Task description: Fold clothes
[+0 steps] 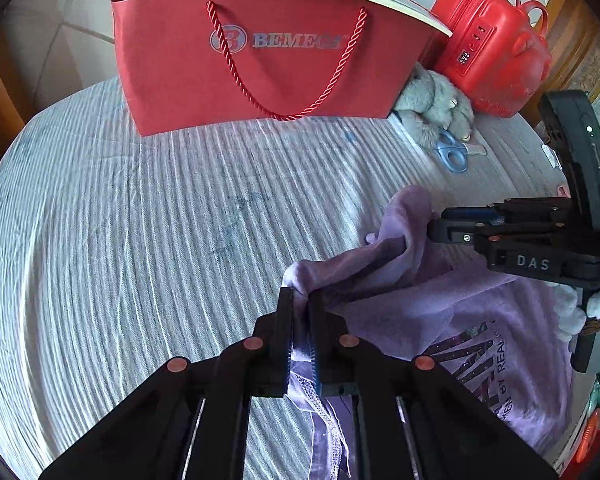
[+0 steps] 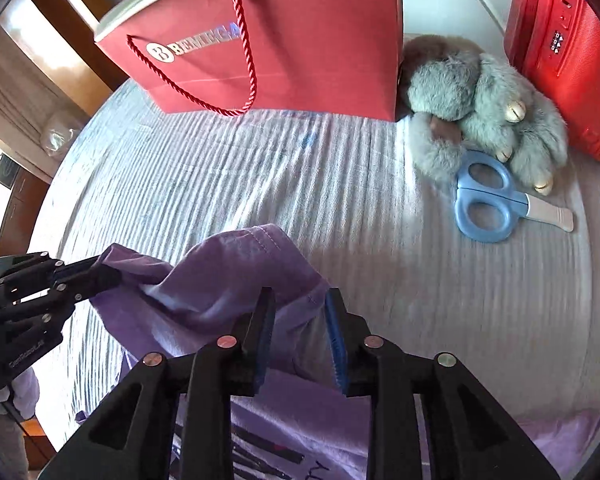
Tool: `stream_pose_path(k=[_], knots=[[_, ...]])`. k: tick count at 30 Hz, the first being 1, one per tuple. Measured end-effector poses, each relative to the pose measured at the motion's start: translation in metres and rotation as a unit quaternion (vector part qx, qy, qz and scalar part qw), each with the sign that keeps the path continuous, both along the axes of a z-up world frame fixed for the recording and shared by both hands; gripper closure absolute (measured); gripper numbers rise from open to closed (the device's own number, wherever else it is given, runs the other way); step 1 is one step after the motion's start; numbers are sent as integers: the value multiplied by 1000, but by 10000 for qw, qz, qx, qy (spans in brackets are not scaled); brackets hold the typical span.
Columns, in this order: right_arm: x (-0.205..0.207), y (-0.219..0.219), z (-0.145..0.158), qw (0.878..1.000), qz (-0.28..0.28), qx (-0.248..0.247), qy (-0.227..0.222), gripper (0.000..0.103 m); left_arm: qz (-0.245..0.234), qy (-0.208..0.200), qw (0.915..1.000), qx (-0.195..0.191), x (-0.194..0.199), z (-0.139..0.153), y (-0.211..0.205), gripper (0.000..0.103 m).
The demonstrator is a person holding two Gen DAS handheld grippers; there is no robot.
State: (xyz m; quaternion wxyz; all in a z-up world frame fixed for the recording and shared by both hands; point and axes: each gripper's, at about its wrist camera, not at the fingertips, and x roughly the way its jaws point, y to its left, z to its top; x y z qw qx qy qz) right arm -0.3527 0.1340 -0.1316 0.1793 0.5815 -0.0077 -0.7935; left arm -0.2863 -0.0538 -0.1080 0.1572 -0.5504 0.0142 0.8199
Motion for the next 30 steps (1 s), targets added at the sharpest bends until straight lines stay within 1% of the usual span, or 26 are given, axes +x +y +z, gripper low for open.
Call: stream_pose_path(k=[2, 3, 4, 5, 7, 9, 10, 13, 14, 15, 16, 17, 18, 19, 20, 22, 23, 24, 27, 30], knots=[[0, -6, -6, 10000, 72, -9, -19, 77, -1, -18, 10000, -1, -1, -2, 0, 96], [1, -9, -8, 9999, 148, 39, 30, 94, 4, -30, 10000, -8, -1, -2, 0, 96], [3, -13, -8, 9994, 258, 199, 141, 103, 16, -43, 10000, -18, -3, -3, 0, 96], [5, -15, -6, 9987, 318, 306, 266, 103, 43, -48, 10000, -19, -4, -3, 0, 96], [5, -10, 10, 9970, 204, 291, 686, 103, 99, -45, 9999, 5, -8, -1, 1, 96], [9, 1, 38, 9938, 79, 51, 1108, 103, 161, -2, 9999, 51, -10, 3, 2, 95], [15, 5, 51, 9919, 109, -52, 1267, 103, 185, 37, 9998, 96, -9, 7, 2, 95], [49, 12, 83, 9857, 434, -343, 1592, 103, 117, 179, 9996, 182, 6, 19, 2, 95], [63, 13, 92, 9832, 578, -442, 1674, 103, 71, 220, 9996, 188, 13, 24, 1, 93], [78, 14, 96, 9822, 710, -531, 1654, 103, 37, 203, 9996, 176, 23, 25, -1, 91], [93, 16, 96, 9819, 838, -574, 1600, 103, 4, 184, 9997, 163, 32, 27, -3, 85], [109, 15, 94, 9814, 973, -601, 1539, 103, -19, 147, 9998, 156, 43, 27, -6, 72], [125, 14, 90, 9812, 1121, -603, 1451, 103, -5, 71, 9999, 110, 53, 25, -10, 64], [142, 12, 84, 9808, 1308, -598, 1318, 102, 10, -7, 10000, 61, 62, 24, -13, 53], [156, 10, 72, 9807, 1451, -651, 1141, 101, 25, -85, 10000, 12, 72, 22, -17, 52], [181, 4, 46, 9814, 1647, -781, 610, 100, 42, -246, 9997, -56, 86, 18, -22, 52], [191, 3, 33, 9827, 1674, -675, 408, 100, 70, -298, 9995, -95, 92, 17, -24, 52], [198, 6, 24, 9848, 1615, -562, 300, 100, 97, -350, 9993, -134, 98, 15, -26, 52], [205, 32, 17, 9928, 990, -638, 222, 99, 80, -236, 9997, -58, 95, 26, -18, 52], [205, 70, 26, 9958, 253, -792, 385, 97, -163, -16, 9998, -59, 82, 40, 6, 52]])
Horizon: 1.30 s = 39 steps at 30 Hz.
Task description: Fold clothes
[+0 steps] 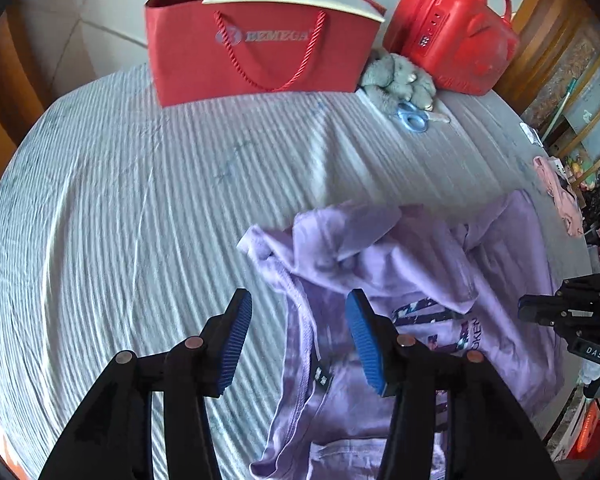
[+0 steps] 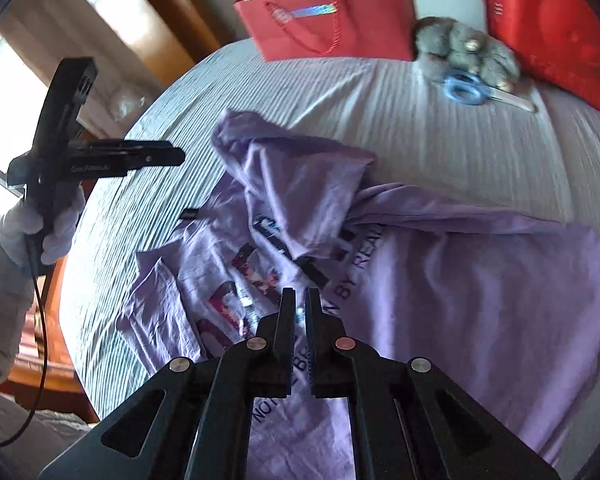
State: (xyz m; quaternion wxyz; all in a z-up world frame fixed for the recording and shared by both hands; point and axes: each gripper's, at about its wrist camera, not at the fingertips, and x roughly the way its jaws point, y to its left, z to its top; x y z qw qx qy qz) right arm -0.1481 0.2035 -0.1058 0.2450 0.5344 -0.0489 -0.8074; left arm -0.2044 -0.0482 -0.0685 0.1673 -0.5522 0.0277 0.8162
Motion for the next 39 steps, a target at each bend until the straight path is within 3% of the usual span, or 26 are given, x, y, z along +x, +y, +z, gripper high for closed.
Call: stream_pose_path(k=[5, 10, 12, 13, 14, 16, 17, 18, 21, 24, 26, 28, 30, 33, 36, 38, 39], knots=[[-4, 24, 7, 9988, -476, -104, 43, 94, -514, 140, 9982, -292, -35, 5, 43, 52], [-22, 0, -10, 9987, -375, -309, -164, 75, -838, -137, 9936, -751, -56, -22, 68, 52], [-32, -12, -22, 9987, -326, -266, -289, 71, -867, -197, 9925, -834, -56, -31, 69, 65], [-38, -18, -30, 9983, -353, -257, -382, 71, -873, -250, 9926, -801, -55, -34, 68, 92], [-44, -22, -37, 9977, -385, -285, -488, 71, -849, -285, 9931, -759, -53, -36, 66, 98], [-55, -30, -50, 9964, -426, -299, -663, 72, -812, -208, 9940, -708, -49, -33, 61, 98], [-59, -34, -55, 9962, -429, -257, -720, 93, -784, -169, 9944, -695, -48, -31, 59, 99], [-61, -37, -54, 9971, -399, -163, -622, 100, -756, -130, 9947, -681, -46, -29, 57, 99], [-52, -39, -19, 9991, -279, 47, 323, 100, -560, 115, 9971, -499, -29, -9, 42, 99], [-19, -44, 19, 9927, 468, 90, 1105, 99, -422, 287, 9982, -313, 6, 7, 21, 99], [7, -52, 22, 9885, 1035, 329, 1053, 98, -357, 185, 9989, -259, 29, 4, 6, 97], [29, -48, 10, 9877, 1219, 600, 774, 90, -195, -153, 9992, -321, 47, -11, -6, 89], [41, -25, 0, 9925, 901, 660, 505, 85, 79, -451, 9983, -349, 58, -26, -16, 86], [43, 35, 1, 9988, -154, 366, 276, 85, 409, -523, 9977, -141, 60, -25, -19, 86], [31, 97, 13, 9916, -1172, 460, 307, 85, 629, -347, 9974, 49, 55, -13, -9, 81], [15, 135, 22, 9834, -1679, 600, 322, 85, 829, -287, 9960, 161, 47, -9, 1, 64], [8, 153, 24, 9791, -1905, 643, 308, 85, 929, -257, 9951, 217, 43, -7, 6, 61]])
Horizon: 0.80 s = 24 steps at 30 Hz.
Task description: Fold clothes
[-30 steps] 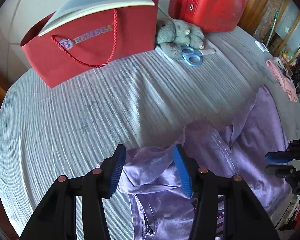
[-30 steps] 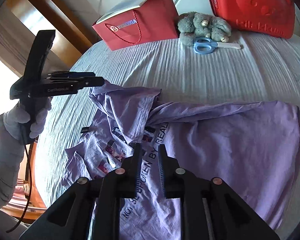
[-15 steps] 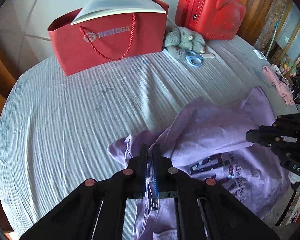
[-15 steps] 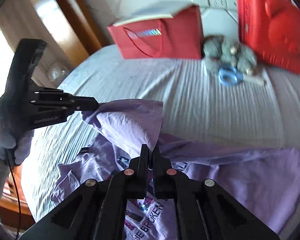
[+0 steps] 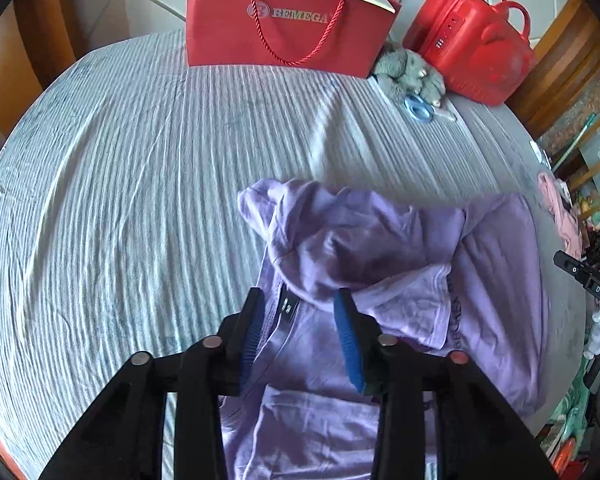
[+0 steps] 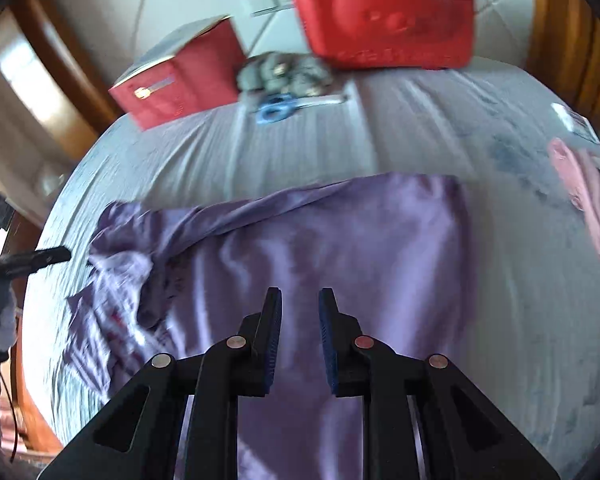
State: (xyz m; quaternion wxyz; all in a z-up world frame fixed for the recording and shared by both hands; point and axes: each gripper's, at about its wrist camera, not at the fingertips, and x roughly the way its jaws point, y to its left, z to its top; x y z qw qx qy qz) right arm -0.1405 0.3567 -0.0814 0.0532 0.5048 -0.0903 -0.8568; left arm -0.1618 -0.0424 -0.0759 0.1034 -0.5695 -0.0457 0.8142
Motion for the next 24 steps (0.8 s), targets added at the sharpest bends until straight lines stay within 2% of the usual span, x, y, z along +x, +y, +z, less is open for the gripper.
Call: stream_pose_path(k=[4, 8, 11, 17, 20, 21, 22, 23, 24], knots=[[-35, 59, 2, 9983, -556, 144, -112, 84, 211, -191, 9996, -10, -9, -9, 16, 60], [-68, 88, -12, 9974, -585, 110, -405, 81, 322, -463, 9984, -101, -10, -25, 24, 60], [-91, 99, -21, 9971, -567, 34, -515, 78, 480, -595, 9970, -73, -14, -34, 27, 60], [-127, 106, -40, 9965, -463, 120, -685, 77, 744, -731, 9944, -153, -25, -49, 32, 60], [-136, 99, -51, 9963, -267, 287, -765, 77, 753, -791, 9938, -183, -29, -58, 34, 60], [-137, 94, -52, 9961, -189, 474, -715, 82, 743, -763, 9941, -190, -29, -59, 34, 61], [-138, 89, -51, 9955, -114, 692, -641, 91, 702, -739, 9946, -200, -30, -58, 34, 73], [-138, 83, -51, 9942, -39, 910, -567, 97, 660, -714, 9950, -209, -30, -57, 34, 96], [-136, 79, -44, 9935, 6, 1076, -371, 97, 672, -735, 9950, -92, -31, -55, 31, 97]])
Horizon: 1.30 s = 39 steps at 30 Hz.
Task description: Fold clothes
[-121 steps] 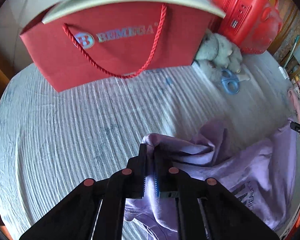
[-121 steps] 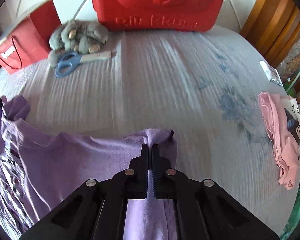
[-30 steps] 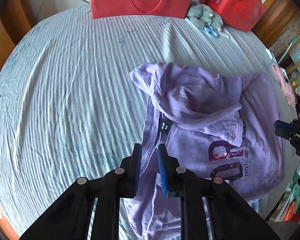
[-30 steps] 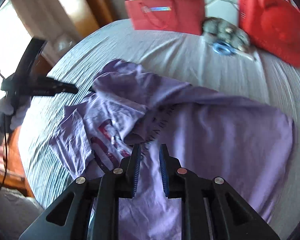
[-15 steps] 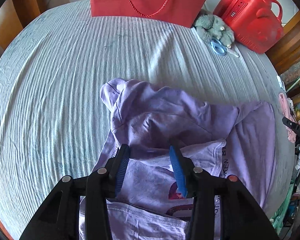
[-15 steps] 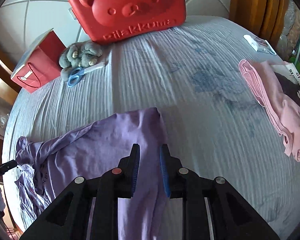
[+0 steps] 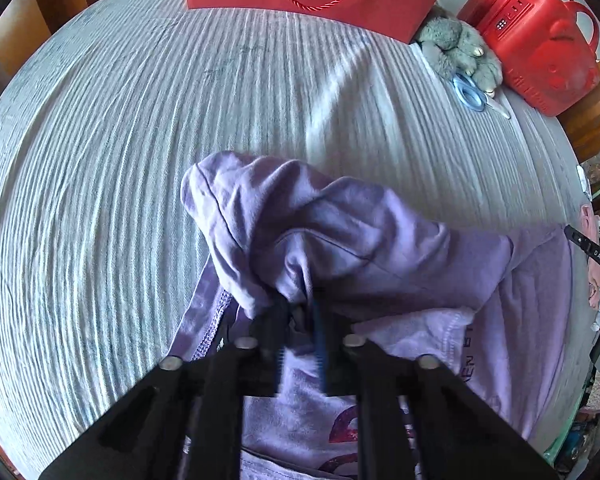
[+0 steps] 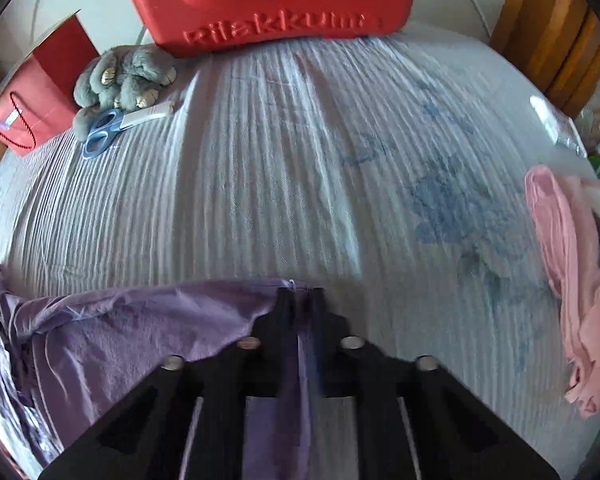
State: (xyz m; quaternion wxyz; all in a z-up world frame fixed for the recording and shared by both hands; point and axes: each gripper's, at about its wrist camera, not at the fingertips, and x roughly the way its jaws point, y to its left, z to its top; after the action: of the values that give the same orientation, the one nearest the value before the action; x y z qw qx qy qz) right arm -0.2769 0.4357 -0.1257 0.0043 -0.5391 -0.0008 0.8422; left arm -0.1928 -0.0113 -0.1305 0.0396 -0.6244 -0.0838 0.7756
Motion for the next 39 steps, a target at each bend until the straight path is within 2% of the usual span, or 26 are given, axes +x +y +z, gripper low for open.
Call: stream_pose_path(k=[2, 5, 7, 8, 9, 11, 13, 15, 18, 19, 20, 22, 25, 30, 33, 36, 39], knots=[[12, -3, 26, 9982, 101, -16, 586, 97, 15, 170, 9998, 79, 3, 14, -6, 97], [56, -5, 73, 9856, 507, -261, 1592, 97, -25, 495, 9987, 149, 11, 39, -18, 97], [95, -2, 92, 9752, 828, -224, 2043, 96, -107, 584, 9981, 185, 20, 49, -26, 96], [114, 1, 96, 9738, 947, -202, 2057, 96, -169, 588, 9979, 190, 24, 51, -30, 96], [130, 5, 93, 9766, 992, -133, 1904, 95, -288, 494, 9982, 198, 29, 48, -35, 95], [153, 14, 74, 9872, 1004, -198, 1227, 91, -403, 201, 9990, 36, 33, 34, -35, 88], [175, 21, 54, 9935, 965, -221, 564, 91, -467, -4, 9989, -70, 40, 25, -35, 87], [191, 33, 41, 9971, 667, -126, 331, 91, -476, -124, 9988, -77, 49, 16, -42, 87], [193, 50, 39, 9983, 63, -449, 355, 91, -422, -6, 9991, -62, 56, 19, -47, 80], [193, 54, 41, 9975, -124, -583, 389, 91, -428, 96, 9990, -74, 58, 23, -47, 73], [190, 53, 42, 9970, -184, -630, 419, 91, -442, 192, 9988, -86, 60, 27, -46, 66], [182, 47, 45, 9966, -203, -652, 459, 90, -467, 340, 9983, -88, 64, 34, -43, 58], [173, 32, 45, 9962, -201, -714, 447, 88, -487, 451, 9977, 100, 76, 40, -41, 57], [160, 12, 40, 9963, -109, -739, 420, 67, -329, 460, 9971, 506, 79, 34, -35, 57], [150, 9, 38, 9951, -213, -894, 355, 66, -334, 488, 9948, 824, 63, 32, -15, 57], [140, 8, 33, 9944, -340, -968, 239, 62, -557, 384, 9962, 552, 46, 31, 5, 57], [127, 6, 18, 9955, -423, -849, -31, 58, -775, 194, 9967, 147, 44, 16, 21, 57]])
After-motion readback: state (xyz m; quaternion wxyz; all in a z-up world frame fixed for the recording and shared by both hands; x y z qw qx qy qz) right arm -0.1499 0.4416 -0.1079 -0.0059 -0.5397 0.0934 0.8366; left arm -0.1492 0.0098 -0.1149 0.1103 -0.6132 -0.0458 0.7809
